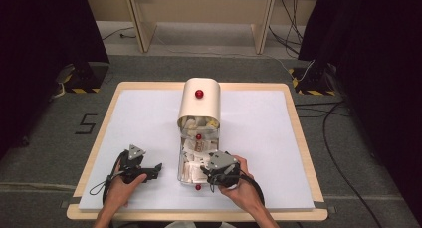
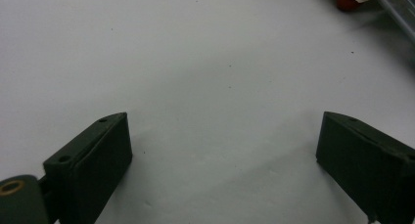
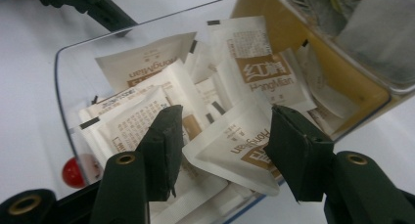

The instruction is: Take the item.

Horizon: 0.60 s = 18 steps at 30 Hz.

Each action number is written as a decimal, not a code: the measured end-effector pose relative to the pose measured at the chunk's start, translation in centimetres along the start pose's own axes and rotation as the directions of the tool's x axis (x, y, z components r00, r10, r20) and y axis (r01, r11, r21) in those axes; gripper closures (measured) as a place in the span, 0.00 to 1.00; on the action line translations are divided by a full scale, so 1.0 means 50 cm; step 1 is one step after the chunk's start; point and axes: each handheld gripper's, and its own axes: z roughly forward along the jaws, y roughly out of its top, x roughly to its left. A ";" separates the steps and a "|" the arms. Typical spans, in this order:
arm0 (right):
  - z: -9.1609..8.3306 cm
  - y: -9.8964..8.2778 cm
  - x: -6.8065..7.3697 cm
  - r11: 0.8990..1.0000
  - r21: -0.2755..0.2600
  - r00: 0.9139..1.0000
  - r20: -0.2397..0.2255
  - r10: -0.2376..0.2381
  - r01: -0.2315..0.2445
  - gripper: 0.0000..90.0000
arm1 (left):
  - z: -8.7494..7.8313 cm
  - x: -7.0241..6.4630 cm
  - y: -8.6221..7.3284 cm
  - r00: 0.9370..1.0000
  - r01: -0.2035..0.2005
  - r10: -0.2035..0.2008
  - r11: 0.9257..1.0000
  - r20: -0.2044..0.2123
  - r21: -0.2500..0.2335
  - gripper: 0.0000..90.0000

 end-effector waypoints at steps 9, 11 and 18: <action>-0.001 -0.002 -0.018 0.999 -0.009 0.999 0.031 -0.044 0.044 0.60 | 0.000 0.000 0.000 1.000 -0.003 0.003 1.000 0.000 0.003 0.06; 0.002 -0.002 -0.014 0.997 0.002 0.996 0.042 -0.078 0.078 0.60 | 0.000 0.000 0.000 1.000 -0.003 0.003 1.000 0.000 0.003 0.06; 0.012 0.000 -0.003 0.985 0.026 0.981 0.091 -0.172 0.170 0.67 | 0.000 0.000 0.000 1.000 0.000 0.000 1.000 0.000 0.000 0.06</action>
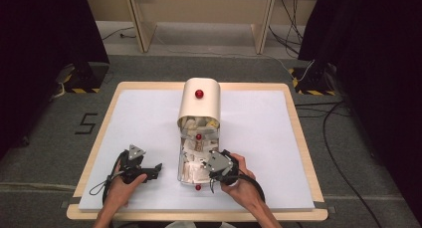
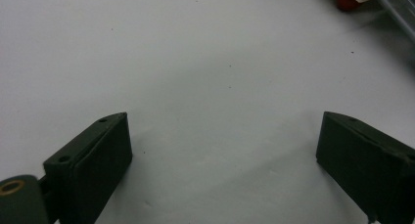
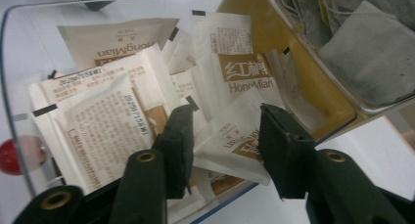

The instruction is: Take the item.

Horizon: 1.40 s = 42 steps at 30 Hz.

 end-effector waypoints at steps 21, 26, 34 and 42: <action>-0.005 -0.002 -0.034 0.990 0.009 0.988 -0.057 0.141 -0.140 0.72 | 0.000 0.000 0.000 1.000 -0.002 0.002 1.000 -0.001 0.003 0.06; 0.003 0.002 -0.031 0.982 0.029 0.979 -0.085 0.187 -0.185 0.69 | 0.000 0.000 0.000 1.000 -0.003 0.003 1.000 -0.001 0.003 0.06; 0.020 0.000 -0.037 0.940 -0.002 0.923 -0.191 0.334 -0.340 0.66 | 0.000 0.000 0.000 1.000 -0.003 0.003 1.000 -0.001 0.002 0.06; 0.029 0.015 -0.031 0.938 -0.005 0.915 -0.225 0.336 -0.346 0.66 | 0.000 0.000 0.000 1.000 0.000 0.000 1.000 -0.001 0.001 0.06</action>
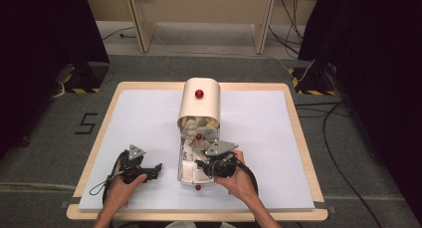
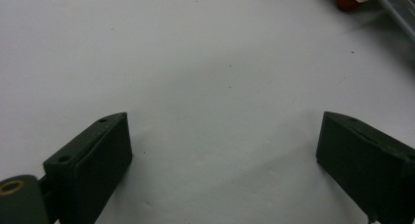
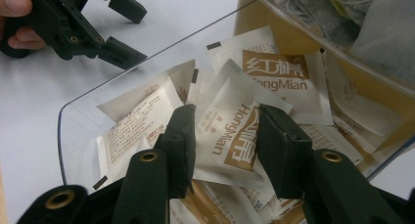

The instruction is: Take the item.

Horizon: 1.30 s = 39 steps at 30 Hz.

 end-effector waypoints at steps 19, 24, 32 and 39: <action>0.009 0.039 0.004 0.998 -0.031 0.998 -0.013 0.058 -0.059 0.55 | 0.000 0.000 0.000 1.000 0.000 0.000 1.000 0.001 0.000 0.06; 0.018 0.048 0.021 0.999 -0.014 0.998 0.048 0.046 -0.045 0.53 | 0.000 0.000 0.000 1.000 0.000 0.000 1.000 0.001 0.000 0.06; 0.039 0.047 0.031 0.999 0.029 0.986 0.164 0.026 -0.031 0.54 | 0.000 0.000 0.000 1.000 -0.001 0.001 1.000 0.001 0.000 0.06; 0.029 0.042 0.030 0.998 0.056 0.980 0.195 -0.034 0.024 0.80 | 0.000 0.000 0.000 1.000 -0.001 0.001 1.000 0.001 0.000 0.06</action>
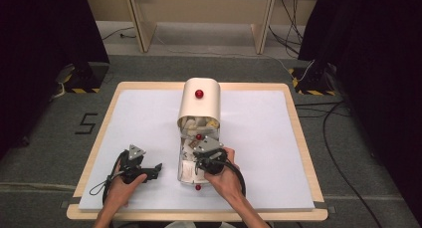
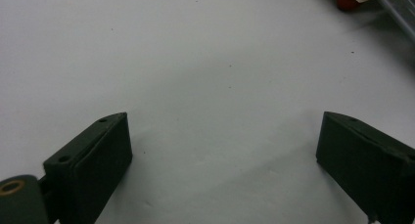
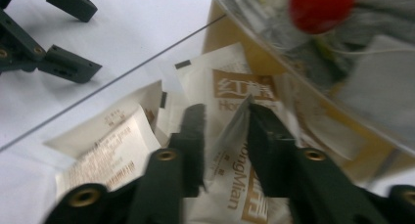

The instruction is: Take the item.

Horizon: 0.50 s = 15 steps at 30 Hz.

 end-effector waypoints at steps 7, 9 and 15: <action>-0.041 -0.018 -0.023 1.000 -0.024 1.000 -0.006 -0.014 0.014 1.00 | 0.000 0.000 0.000 1.000 0.001 -0.001 1.000 0.000 0.000 0.06; -0.053 -0.021 -0.028 0.999 -0.039 1.000 -0.010 -0.009 0.009 1.00 | 0.000 0.000 0.000 1.000 0.001 -0.001 1.000 0.000 0.000 0.06; -0.086 -0.019 -0.033 0.996 -0.090 0.998 -0.061 0.012 -0.018 1.00 | 0.000 0.000 0.000 1.000 0.000 0.000 1.000 0.000 0.000 0.06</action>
